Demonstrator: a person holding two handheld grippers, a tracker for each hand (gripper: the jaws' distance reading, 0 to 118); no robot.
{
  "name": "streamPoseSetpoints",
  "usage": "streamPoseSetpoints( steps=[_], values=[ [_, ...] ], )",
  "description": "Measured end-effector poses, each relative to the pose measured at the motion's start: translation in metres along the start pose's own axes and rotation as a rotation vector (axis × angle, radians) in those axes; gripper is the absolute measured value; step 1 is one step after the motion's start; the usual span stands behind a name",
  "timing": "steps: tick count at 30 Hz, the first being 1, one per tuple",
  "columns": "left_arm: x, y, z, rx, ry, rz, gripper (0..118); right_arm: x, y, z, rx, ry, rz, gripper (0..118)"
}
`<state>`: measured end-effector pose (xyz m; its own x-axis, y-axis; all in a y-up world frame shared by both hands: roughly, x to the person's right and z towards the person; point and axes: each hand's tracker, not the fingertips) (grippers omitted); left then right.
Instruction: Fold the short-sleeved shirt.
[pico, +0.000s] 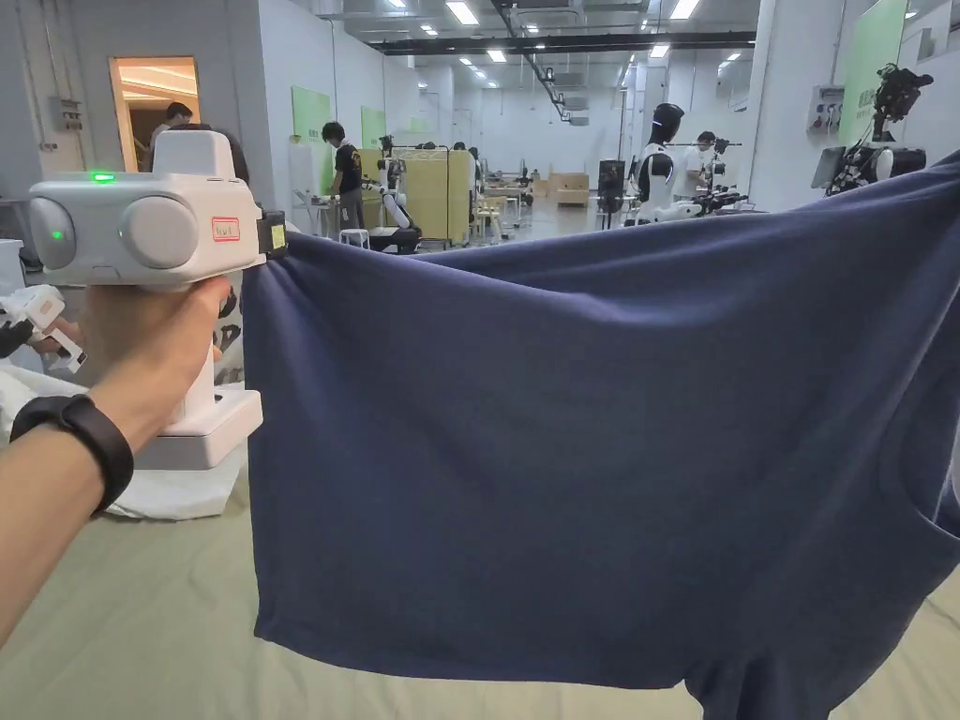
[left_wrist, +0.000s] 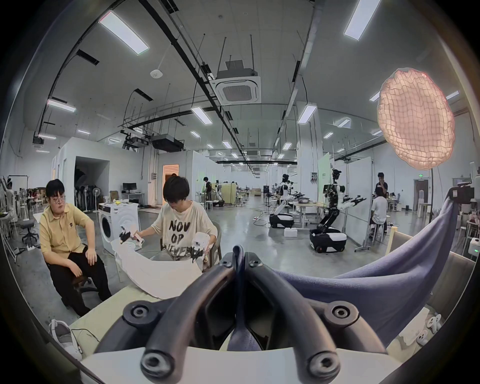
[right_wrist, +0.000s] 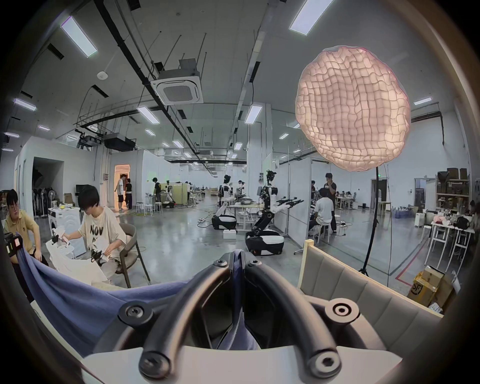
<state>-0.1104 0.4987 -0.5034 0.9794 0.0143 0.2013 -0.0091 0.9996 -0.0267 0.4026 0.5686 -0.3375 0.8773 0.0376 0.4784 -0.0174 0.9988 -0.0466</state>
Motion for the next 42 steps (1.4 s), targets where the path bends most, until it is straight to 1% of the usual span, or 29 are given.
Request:
streamPoseSetpoints(
  steps=[5,8,10,12,14,16,19,20,21,22,23,24,25,27,28,29,30,31,32,33,34,36,37,38,39,40,41,42],
  values=[
    [0.004,-0.013,-0.015,-0.017,0.013,-0.021,0,-0.006,-0.011,-0.017,-0.014,0.007,-0.03,2],
    [0.005,-0.039,-0.021,-0.054,0.012,-0.01,0,-0.01,-0.034,-0.023,-0.052,0.013,-0.008,2],
    [0.004,-0.064,-0.025,-0.096,0.004,0.013,0,-0.011,-0.057,-0.029,-0.097,0.025,-0.013,2],
    [0.004,-0.093,-0.029,-0.162,0.0,0.047,0,-0.011,-0.083,-0.035,-0.156,0.043,-0.069,2],
    [0.003,-0.118,-0.026,-0.191,-0.006,0.076,0,-0.01,-0.106,-0.038,-0.184,0.068,-0.125,2],
    [0.001,-0.14,-0.019,-0.217,-0.015,0.092,0,-0.009,-0.126,-0.036,-0.206,0.072,-0.139,2],
    [-0.001,-0.167,0.0,-0.258,-0.043,0.076,0,0.0,-0.153,-0.025,-0.274,0.117,-0.178,2],
    [-0.002,-0.177,0.009,-0.277,-0.073,0.043,0,0.004,-0.161,-0.013,-0.267,0.128,-0.173,2],
    [-0.002,-0.186,0.021,-0.286,-0.074,0.027,0,0.009,-0.171,0.0,-0.261,0.141,-0.175,2],
    [-0.005,-0.194,0.034,-0.283,-0.078,0.044,0,0.013,-0.18,0.011,-0.262,0.149,-0.165,2],
    [-0.008,-0.204,0.05,-0.29,-0.12,0.063,0,0.019,-0.191,0.026,-0.269,0.156,-0.135,2],
    [-0.011,-0.214,0.067,-0.294,-0.129,0.071,0,0.023,-0.202,0.044,-0.265,0.155,-0.134,2],
    [-0.013,-0.225,0.084,-0.287,-0.129,0.085,0,0.028,-0.211,0.059,-0.281,0.158,-0.106,2],
    [-0.023,-0.252,0.109,-0.299,-0.147,0.072,0,0.043,-0.235,0.091,-0.288,0.152,-0.141,2],
    [-0.026,-0.263,0.126,-0.296,-0.126,0.103,0,0.05,-0.248,0.11,-0.314,0.167,-0.171,2],
    [-0.03,-0.273,0.14,-0.336,-0.167,0.142,0,0.056,-0.261,0.126,-0.311,0.15,-0.201,2],
    [-0.033,-0.284,0.158,-0.337,-0.182,0.156,0,0.064,-0.273,0.143,-0.319,0.163,-0.196,2],
    [-0.035,-0.293,0.177,-0.315,-0.157,0.156,0,0.07,-0.285,0.16,-0.321,0.157,-0.196,2],
    [-0.037,-0.301,0.195,-0.32,-0.171,0.154,0,0.074,-0.298,0.177,-0.322,0.127,-0.183,2],
    [-0.041,-0.309,0.215,-0.312,-0.175,0.162,0,0.08,-0.312,0.194,-0.336,0.145,-0.145,2],
    [-0.041,-0.317,0.234,-0.29,-0.157,0.191,0,0.085,-0.326,0.209,-0.327,0.142,-0.152,2],
    [-0.046,-0.337,0.27,-0.302,-0.153,0.235,0,0.093,-0.353,0.243,-0.385,0.135,-0.127,2],
    [-0.048,-0.347,0.284,-0.314,-0.157,0.245,0,0.096,-0.365,0.259,-0.379,0.133,-0.155,2],
    [-0.047,-0.357,0.3,-0.334,-0.159,0.251,0,0.1,-0.378,0.275,-0.414,0.144,-0.176,2],
    [-0.048,-0.368,0.313,-0.384,-0.167,0.241,0,0.102,-0.392,0.291,-0.443,0.132,-0.186,2],
    [-0.048,-0.376,0.322,-0.414,-0.167,0.226,0,0.103,-0.402,0.301,-0.463,0.125,-0.191,2],
    [-0.048,-0.384,0.329,-0.452,-0.158,0.216,0,0.105,-0.413,0.313,-0.505,0.126,-0.177,2],
    [-0.047,-0.393,0.338,-0.488,-0.16,0.22,0,0.105,-0.423,0.323,-0.525,0.1,-0.17,2]
  ],
)
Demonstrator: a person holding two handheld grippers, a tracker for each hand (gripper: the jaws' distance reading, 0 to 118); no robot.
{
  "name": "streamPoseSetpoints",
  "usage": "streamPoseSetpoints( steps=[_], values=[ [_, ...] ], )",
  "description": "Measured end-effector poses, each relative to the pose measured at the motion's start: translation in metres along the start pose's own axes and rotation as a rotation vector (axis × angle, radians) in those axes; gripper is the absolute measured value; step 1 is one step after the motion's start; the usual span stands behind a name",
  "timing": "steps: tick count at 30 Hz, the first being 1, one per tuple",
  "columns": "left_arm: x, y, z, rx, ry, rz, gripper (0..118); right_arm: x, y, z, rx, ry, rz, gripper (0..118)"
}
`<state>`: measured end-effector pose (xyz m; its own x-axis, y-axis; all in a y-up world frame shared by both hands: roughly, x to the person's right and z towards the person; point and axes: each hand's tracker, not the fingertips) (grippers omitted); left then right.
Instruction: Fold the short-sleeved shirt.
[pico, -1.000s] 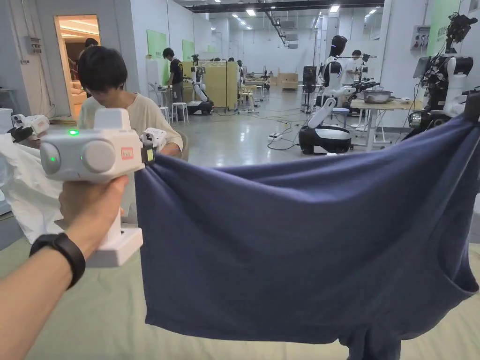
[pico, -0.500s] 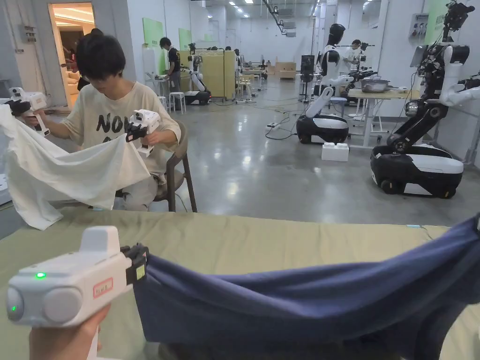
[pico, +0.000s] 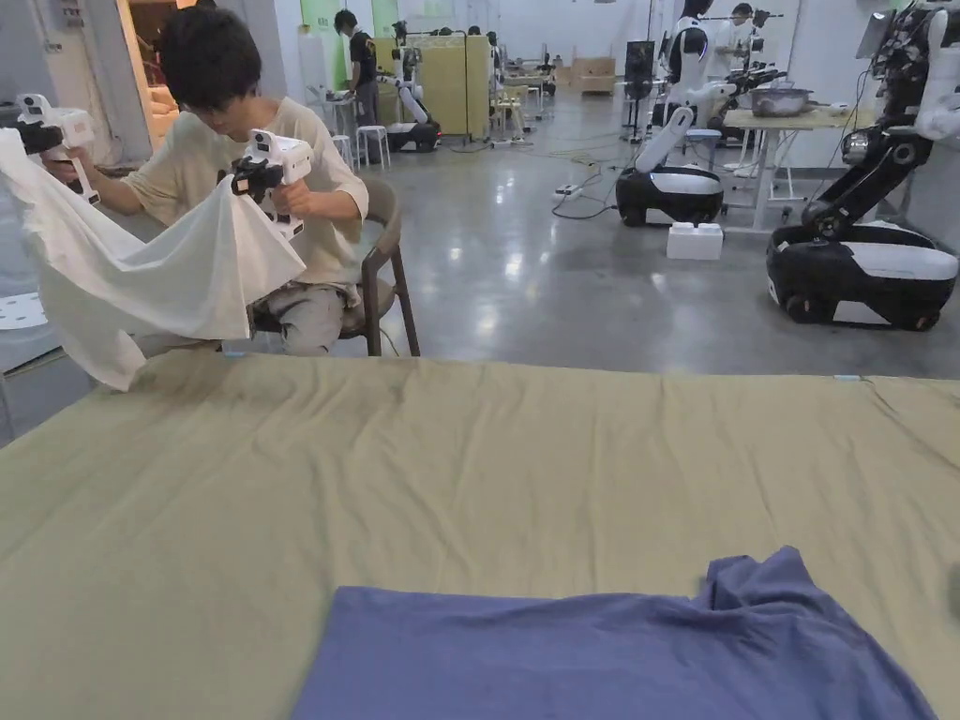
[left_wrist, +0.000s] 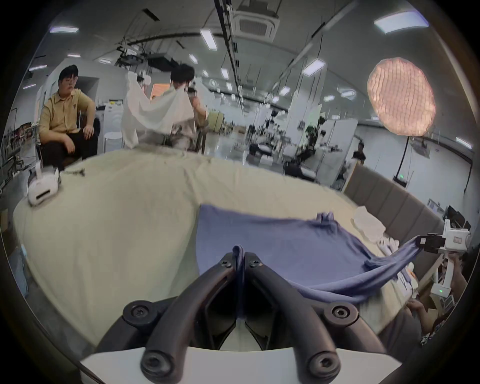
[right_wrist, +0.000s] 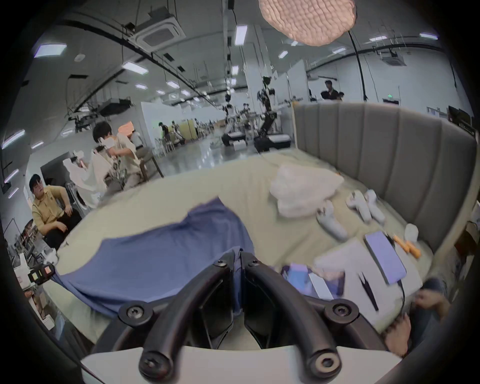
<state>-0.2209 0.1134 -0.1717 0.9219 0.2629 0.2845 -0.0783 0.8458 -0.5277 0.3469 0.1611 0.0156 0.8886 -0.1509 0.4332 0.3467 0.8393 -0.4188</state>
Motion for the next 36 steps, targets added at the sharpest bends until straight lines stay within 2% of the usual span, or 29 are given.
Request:
streamPoseSetpoints(
  steps=[4,8,9,10,11,12,13,16,19,24,27,29,32,34,35,36],
  values=[
    [-0.009,-0.028,-0.002,-0.154,-0.002,0.061,0,0.02,-0.043,-0.006,-0.11,-0.021,-0.032,2],
    [-0.012,-0.048,-0.003,-0.245,0.033,0.038,0,0.022,-0.067,-0.011,-0.211,-0.027,0.005,2],
    [-0.012,-0.049,-0.002,-0.24,0.035,0.037,11,0.022,-0.071,-0.013,-0.229,-0.033,0.018,6],
    [-0.013,-0.048,-0.003,-0.242,0.039,0.043,25,0.023,-0.075,-0.015,-0.251,-0.028,0.032,16],
    [-0.015,-0.045,-0.004,-0.25,0.054,0.043,47,0.024,-0.077,-0.02,-0.299,-0.042,0.055,37],
    [-0.017,-0.043,-0.003,-0.252,0.055,0.054,78,0.024,-0.079,-0.023,-0.318,-0.07,0.066,67],
    [-0.018,-0.041,-0.004,-0.262,0.06,0.064,88,0.025,-0.082,-0.024,-0.319,-0.082,0.074,78],
    [-0.02,-0.035,0.006,-0.252,0.068,0.052,89,0.022,-0.084,-0.017,-0.294,-0.105,0.116,79],
    [-0.01,-0.017,0.026,-0.15,0.135,-0.034,89,0.015,-0.071,-0.003,-0.265,-0.101,0.125,79],
    [0.03,0.026,0.083,0.132,0.138,-0.177,89,-0.008,-0.035,0.036,-0.002,0.023,0.082,79],
    [0.056,0.041,0.114,0.292,0.149,-0.212,89,-0.025,-0.018,0.064,0.16,0.095,0.078,79],
    [0.069,0.047,0.128,0.378,0.153,-0.23,88,-0.037,-0.009,0.078,0.236,0.121,0.109,79],
    [0.083,0.054,0.145,0.436,0.154,-0.251,79,-0.05,-0.003,0.091,0.291,0.121,0.172,79],
    [0.088,0.058,0.151,0.446,0.141,-0.257,74,-0.059,0.002,0.097,0.306,0.128,0.186,72],
    [0.09,0.059,0.153,0.441,0.129,-0.25,73,-0.062,0.002,0.099,0.314,0.14,0.192,61],
    [0.086,0.059,0.152,0.437,0.107,-0.235,64,-0.064,0.001,0.102,0.326,0.159,0.195,42]
  ],
)
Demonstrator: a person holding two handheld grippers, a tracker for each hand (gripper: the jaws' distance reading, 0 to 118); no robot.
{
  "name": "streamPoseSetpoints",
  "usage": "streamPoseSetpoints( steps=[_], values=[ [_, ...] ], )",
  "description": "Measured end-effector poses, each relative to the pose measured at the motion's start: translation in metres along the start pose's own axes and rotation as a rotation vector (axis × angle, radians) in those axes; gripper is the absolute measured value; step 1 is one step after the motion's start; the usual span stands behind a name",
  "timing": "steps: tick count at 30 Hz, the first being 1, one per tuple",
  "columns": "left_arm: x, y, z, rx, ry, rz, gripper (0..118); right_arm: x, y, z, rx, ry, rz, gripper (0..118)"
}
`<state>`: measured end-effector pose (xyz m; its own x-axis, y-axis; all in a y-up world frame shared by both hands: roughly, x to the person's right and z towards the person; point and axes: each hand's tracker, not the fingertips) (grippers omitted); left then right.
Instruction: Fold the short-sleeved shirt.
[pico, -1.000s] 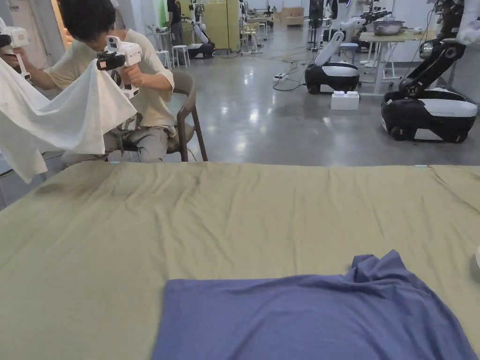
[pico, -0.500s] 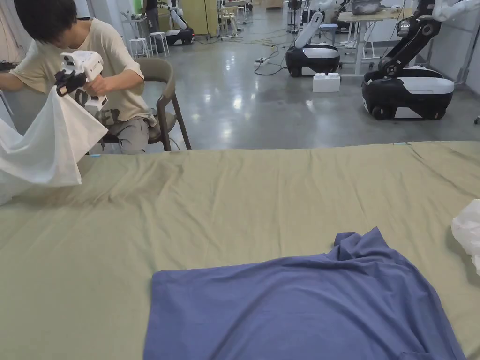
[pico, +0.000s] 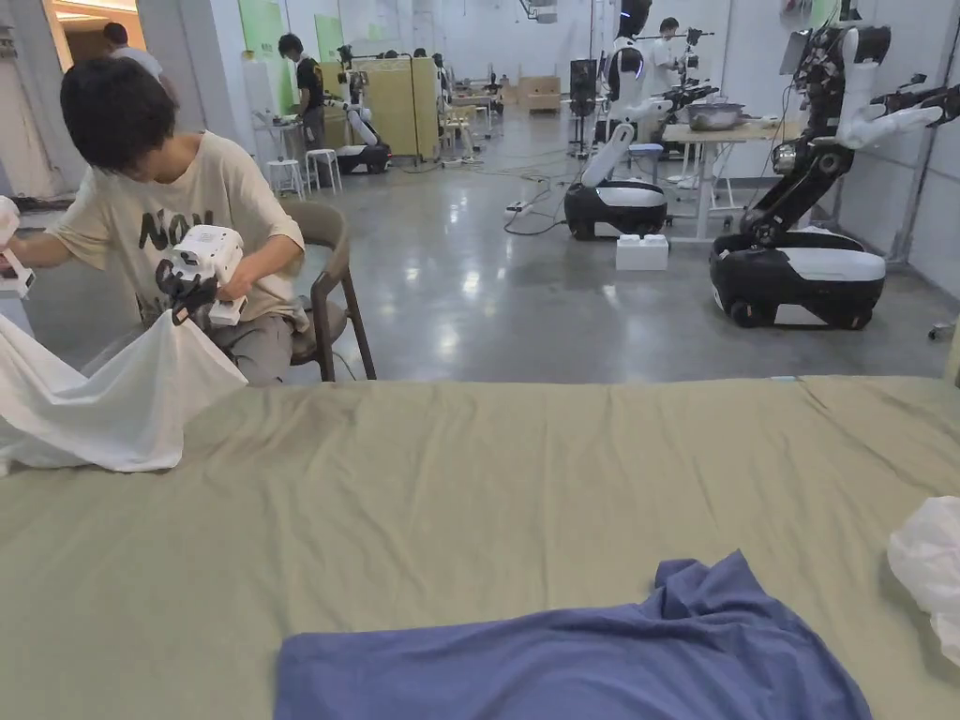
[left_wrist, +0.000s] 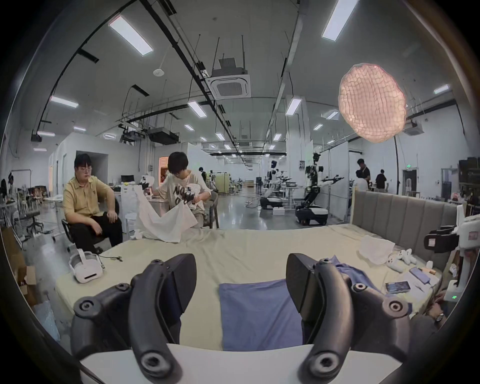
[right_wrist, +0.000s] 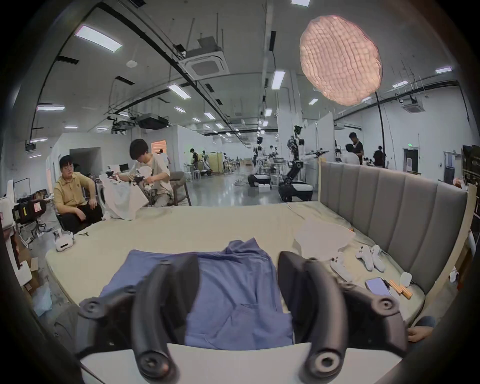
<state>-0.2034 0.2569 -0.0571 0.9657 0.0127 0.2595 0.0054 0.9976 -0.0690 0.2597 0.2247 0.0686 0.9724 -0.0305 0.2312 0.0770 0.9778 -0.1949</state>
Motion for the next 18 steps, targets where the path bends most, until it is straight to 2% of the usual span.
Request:
streamPoseSetpoints(
  steps=[2,3,4,7,9,13,15,18],
  values=[
    [0.0,-0.002,0.001,-0.007,-0.027,0.023,30,-0.005,-0.004,0.001,0.026,0.025,-0.014,9],
    [0.001,-0.003,0.001,-0.013,-0.026,0.022,5,-0.008,-0.007,0.001,0.027,0.029,-0.012,5],
    [0.001,-0.006,0.001,-0.012,-0.02,0.02,0,-0.011,-0.008,0.001,0.025,0.021,-0.013,4],
    [-0.001,-0.01,0.004,-0.001,-0.074,-0.054,0,-0.017,-0.012,-0.005,0.01,-0.001,-0.014,0],
    [0.003,-0.007,0.002,-0.025,-0.02,-0.058,0,-0.016,-0.013,-0.007,-0.007,0.016,-0.023,0],
    [-0.001,-0.008,0.0,-0.047,-0.033,-0.053,0,-0.015,-0.014,-0.009,-0.011,0.018,-0.037,0],
    [-0.002,-0.009,-0.004,-0.099,-0.032,-0.041,0,-0.014,-0.014,-0.011,-0.011,0.015,-0.043,0],
    [-0.01,-0.017,-0.017,-0.179,-0.068,0.049,0,-0.015,-0.015,-0.013,-0.021,0.02,-0.04,0]
  ],
)
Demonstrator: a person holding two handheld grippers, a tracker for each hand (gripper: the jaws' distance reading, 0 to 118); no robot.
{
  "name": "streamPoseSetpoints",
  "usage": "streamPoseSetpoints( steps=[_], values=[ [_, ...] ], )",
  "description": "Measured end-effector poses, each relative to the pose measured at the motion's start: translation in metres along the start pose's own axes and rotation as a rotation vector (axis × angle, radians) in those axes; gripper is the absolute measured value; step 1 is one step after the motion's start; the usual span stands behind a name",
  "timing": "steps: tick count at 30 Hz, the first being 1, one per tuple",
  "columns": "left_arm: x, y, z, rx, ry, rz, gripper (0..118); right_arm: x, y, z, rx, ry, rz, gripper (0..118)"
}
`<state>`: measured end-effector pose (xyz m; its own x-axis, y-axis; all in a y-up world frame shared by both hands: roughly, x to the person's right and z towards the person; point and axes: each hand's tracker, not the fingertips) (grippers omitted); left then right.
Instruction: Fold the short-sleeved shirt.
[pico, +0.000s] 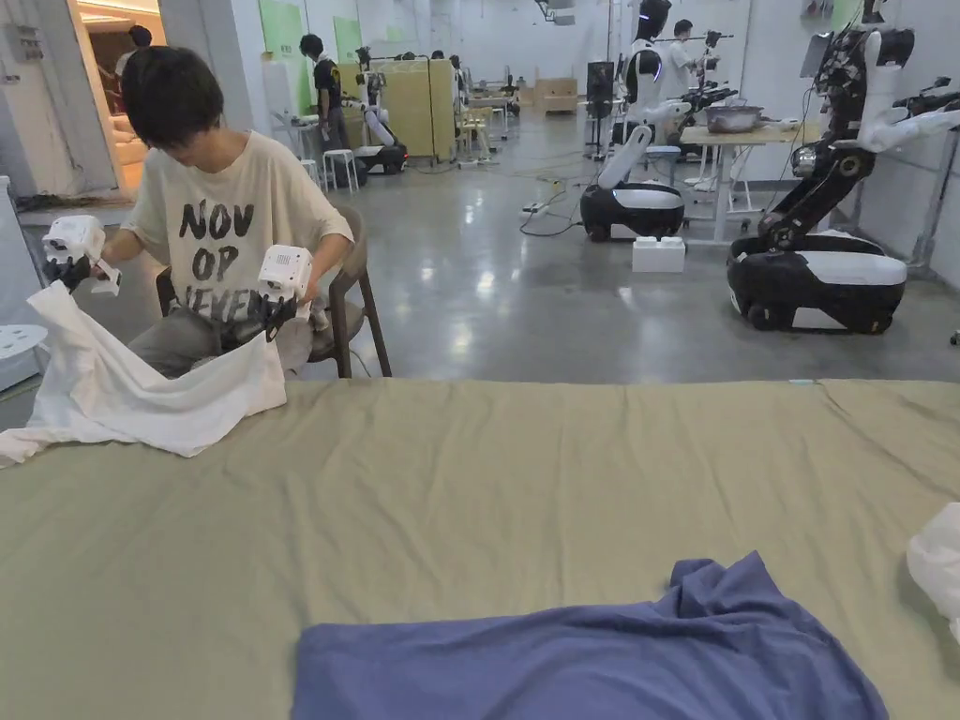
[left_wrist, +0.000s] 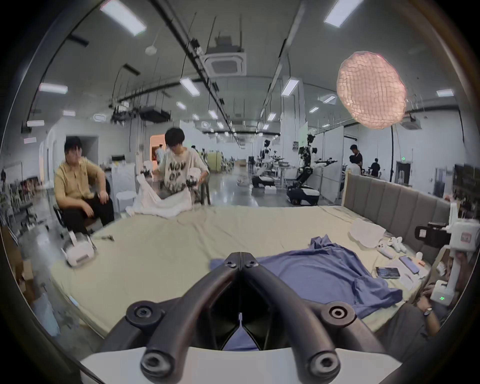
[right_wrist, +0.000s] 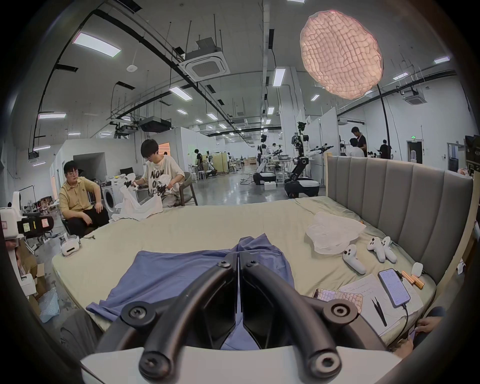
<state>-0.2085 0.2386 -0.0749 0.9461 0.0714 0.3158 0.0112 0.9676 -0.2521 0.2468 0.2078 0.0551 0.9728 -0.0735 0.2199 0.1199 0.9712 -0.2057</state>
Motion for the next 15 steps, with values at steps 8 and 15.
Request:
streamPoseSetpoints(
  steps=[8,15],
  values=[
    [-0.051,-0.067,-0.066,-0.472,-0.026,0.167,39,0.003,-0.019,0.001,-0.085,0.015,-0.021,0],
    [-0.069,-0.141,-0.116,-0.753,0.018,0.238,60,0.013,-0.035,0.001,-0.172,-0.008,-0.035,0]
  ],
)
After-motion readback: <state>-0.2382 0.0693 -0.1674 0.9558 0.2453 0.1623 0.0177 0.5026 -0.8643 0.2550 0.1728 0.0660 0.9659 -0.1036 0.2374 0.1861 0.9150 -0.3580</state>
